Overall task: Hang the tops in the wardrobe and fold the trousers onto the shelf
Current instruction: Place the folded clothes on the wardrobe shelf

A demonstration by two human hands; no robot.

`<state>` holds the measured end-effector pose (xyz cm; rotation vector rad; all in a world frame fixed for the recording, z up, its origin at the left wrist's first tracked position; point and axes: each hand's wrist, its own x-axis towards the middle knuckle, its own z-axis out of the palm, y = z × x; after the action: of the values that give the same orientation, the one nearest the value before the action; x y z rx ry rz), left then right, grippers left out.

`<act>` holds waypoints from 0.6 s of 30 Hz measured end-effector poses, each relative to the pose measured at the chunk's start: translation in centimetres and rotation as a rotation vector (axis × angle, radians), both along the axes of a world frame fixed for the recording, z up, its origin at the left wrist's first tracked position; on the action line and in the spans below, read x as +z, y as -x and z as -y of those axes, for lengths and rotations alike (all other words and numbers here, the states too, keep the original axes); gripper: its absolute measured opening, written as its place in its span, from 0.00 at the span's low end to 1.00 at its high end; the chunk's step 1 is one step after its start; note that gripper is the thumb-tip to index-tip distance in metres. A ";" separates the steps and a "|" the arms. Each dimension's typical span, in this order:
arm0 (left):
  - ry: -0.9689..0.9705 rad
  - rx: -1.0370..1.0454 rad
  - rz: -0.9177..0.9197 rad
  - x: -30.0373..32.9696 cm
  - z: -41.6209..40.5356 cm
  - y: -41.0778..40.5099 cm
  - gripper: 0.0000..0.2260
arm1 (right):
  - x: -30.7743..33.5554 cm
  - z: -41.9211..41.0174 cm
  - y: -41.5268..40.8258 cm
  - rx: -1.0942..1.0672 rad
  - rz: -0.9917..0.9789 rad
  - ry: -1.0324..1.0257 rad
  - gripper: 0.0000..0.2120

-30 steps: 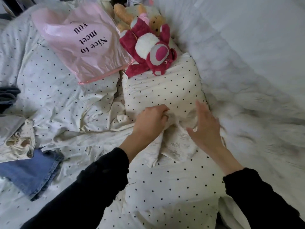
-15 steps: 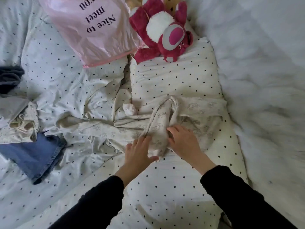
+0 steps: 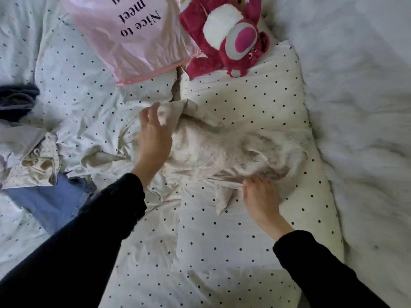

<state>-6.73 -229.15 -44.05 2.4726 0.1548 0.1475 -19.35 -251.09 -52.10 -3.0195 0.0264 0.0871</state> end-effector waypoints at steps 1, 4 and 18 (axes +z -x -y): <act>-0.017 -0.068 -0.007 -1.0 0.2 0.7 0.25 | 0.3 0.6 -0.2 -0.019 0.032 -0.010 0.12; -0.068 -0.210 -0.011 -4.8 0.2 3.6 0.23 | 1.7 3.1 -0.6 -0.093 0.100 0.009 0.11; -0.338 -0.516 -0.253 -8.8 -2.3 4.5 0.07 | 1.2 -3.5 -2.2 0.165 0.209 -0.149 0.15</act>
<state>-11.27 -226.81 -52.89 2.7663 -0.4354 -0.3902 -17.16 -247.62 -50.93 -2.8594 -0.2368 -0.2029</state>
